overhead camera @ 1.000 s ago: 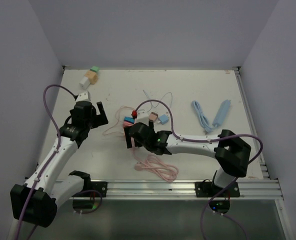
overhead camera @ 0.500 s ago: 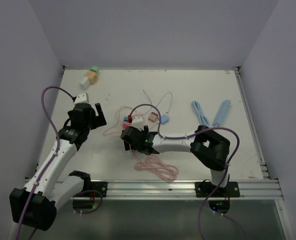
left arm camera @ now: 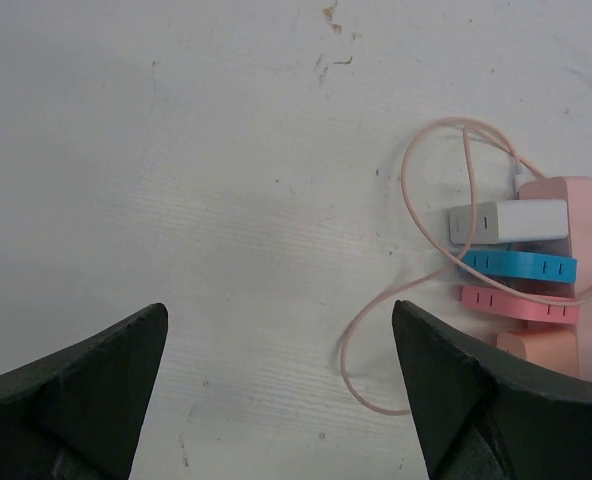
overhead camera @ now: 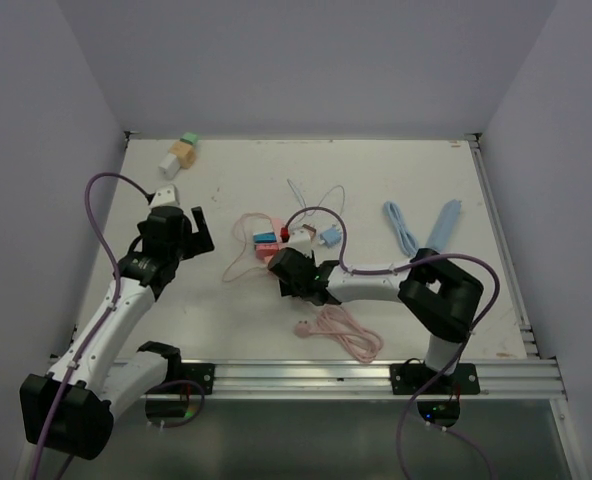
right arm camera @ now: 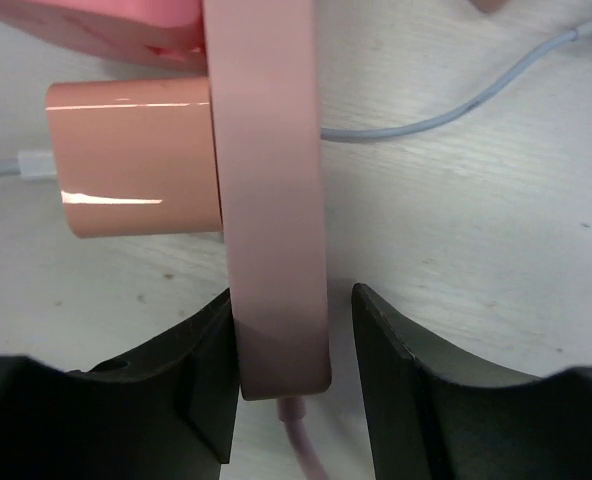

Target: Pull the plug off the socket

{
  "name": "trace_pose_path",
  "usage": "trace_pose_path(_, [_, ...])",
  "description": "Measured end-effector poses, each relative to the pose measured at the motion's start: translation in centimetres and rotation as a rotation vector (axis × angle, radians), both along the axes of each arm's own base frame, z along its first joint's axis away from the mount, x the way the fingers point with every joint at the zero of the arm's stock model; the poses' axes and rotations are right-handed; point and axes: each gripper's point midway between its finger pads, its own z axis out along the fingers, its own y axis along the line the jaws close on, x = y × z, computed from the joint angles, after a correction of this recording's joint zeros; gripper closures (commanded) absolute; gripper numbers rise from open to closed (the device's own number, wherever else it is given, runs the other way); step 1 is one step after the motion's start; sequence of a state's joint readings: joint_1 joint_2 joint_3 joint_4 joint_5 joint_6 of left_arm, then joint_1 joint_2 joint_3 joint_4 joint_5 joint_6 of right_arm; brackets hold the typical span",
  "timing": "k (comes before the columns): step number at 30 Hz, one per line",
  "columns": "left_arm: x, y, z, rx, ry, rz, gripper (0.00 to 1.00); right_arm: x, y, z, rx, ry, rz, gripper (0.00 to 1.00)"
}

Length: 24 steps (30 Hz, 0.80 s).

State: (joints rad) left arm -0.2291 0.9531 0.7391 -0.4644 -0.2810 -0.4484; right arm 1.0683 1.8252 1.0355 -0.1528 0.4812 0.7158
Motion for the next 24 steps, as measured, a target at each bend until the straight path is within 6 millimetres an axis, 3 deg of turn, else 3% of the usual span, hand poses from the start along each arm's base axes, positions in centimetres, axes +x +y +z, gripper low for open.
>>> trace_pose_path(5, [0.0, -0.5, -0.4, -0.009, 0.015, -0.025, 0.03, 0.8, -3.4, 0.1, -0.014, -0.002, 0.015, 0.52])
trace_pose_path(10, [0.2, -1.3, -0.8, -0.024, 0.031, -0.073, 0.03, 1.3, -5.6, 0.1, -0.048, -0.014, 0.077, 0.48])
trace_pose_path(14, [0.2, -2.3, -1.3, -0.049, 0.040, -0.125, 0.03, 1.5, -6.1, 0.3, -0.056, -0.029, 0.146, 0.43])
trace_pose_path(24, [0.0, -5.0, -1.8, -0.124, 0.040, -0.268, 0.03, 2.1, -6.1, -0.2, -0.020, -0.033, 0.254, 0.43])
